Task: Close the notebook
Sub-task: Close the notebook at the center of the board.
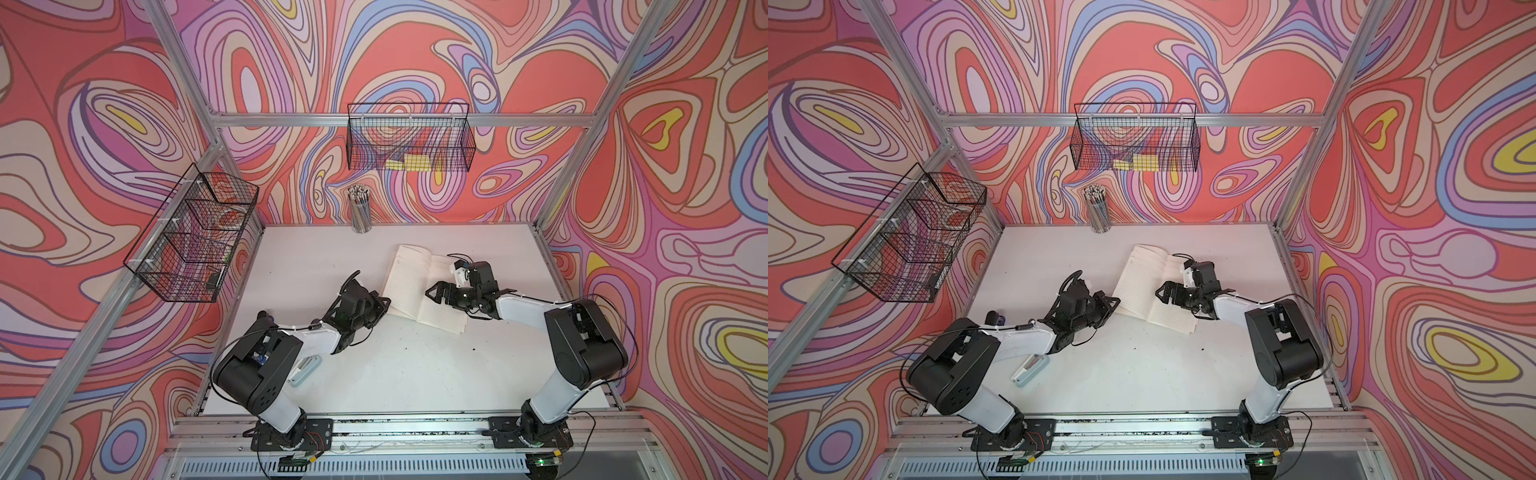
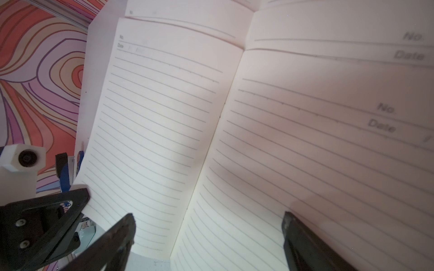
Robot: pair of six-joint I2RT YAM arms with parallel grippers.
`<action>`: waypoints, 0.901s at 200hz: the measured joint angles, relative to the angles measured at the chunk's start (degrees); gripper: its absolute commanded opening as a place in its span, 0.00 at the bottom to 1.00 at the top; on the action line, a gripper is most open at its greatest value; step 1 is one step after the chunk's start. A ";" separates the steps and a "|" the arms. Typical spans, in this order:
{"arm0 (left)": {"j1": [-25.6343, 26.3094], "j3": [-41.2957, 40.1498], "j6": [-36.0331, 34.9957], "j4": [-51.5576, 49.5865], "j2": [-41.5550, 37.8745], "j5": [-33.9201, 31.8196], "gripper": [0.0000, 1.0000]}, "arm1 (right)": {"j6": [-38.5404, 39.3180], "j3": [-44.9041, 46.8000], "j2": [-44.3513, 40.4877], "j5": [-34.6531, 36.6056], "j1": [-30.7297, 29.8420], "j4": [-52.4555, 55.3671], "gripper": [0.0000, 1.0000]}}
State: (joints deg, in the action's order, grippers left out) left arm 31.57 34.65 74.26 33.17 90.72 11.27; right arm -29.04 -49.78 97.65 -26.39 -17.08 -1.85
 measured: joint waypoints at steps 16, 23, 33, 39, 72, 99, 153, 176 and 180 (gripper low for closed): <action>0.00 0.00 -1.01 -0.79 -1.07 0.09 0.00 | 0.02 -0.61 0.00 -0.07 0.00 0.42 0.98; 0.00 0.00 -1.68 -1.11 -1.57 0.20 0.00 | 0.02 -1.03 0.00 -0.07 0.00 0.66 0.98; 0.00 0.02 -2.84 -1.77 -2.60 0.48 0.00 | 0.04 -1.70 -0.02 -0.04 0.00 1.01 0.98; 0.00 0.09 -3.56 -2.43 -3.32 0.68 0.00 | 0.04 -2.05 -0.02 -0.04 0.02 1.20 0.98; 0.00 0.35 -7.93 -7.34 -9.79 0.55 0.00 | 0.11 -4.46 -0.52 -0.04 0.00 2.95 0.98; 0.00 0.35 -11.34 -13.05 -17.11 -2.12 0.00 | 0.11 -6.86 -1.33 0.00 -0.68 4.04 0.98; -0.02 -0.59 -17.59 -27.52 -32.94 -13.11 0.00 | -0.70 -13.46 -1.09 -0.22 -6.75 4.46 0.98; -0.35 -0.61 -19.85 -34.27 -37.53 -17.11 0.00 | -2.54 -15.28 0.79 -1.03 -9.55 1.99 0.98; -0.48 -0.61 -20.11 -35.43 -38.03 -17.57 0.00 | -2.93 -15.56 1.49 -1.18 -10.01 1.36 0.99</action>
State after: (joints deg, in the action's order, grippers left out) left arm 31.09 34.04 54.15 -2.26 52.69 -6.31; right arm -31.97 -65.34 99.13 -27.57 -27.09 -0.49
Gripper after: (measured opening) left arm 0.058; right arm 0.984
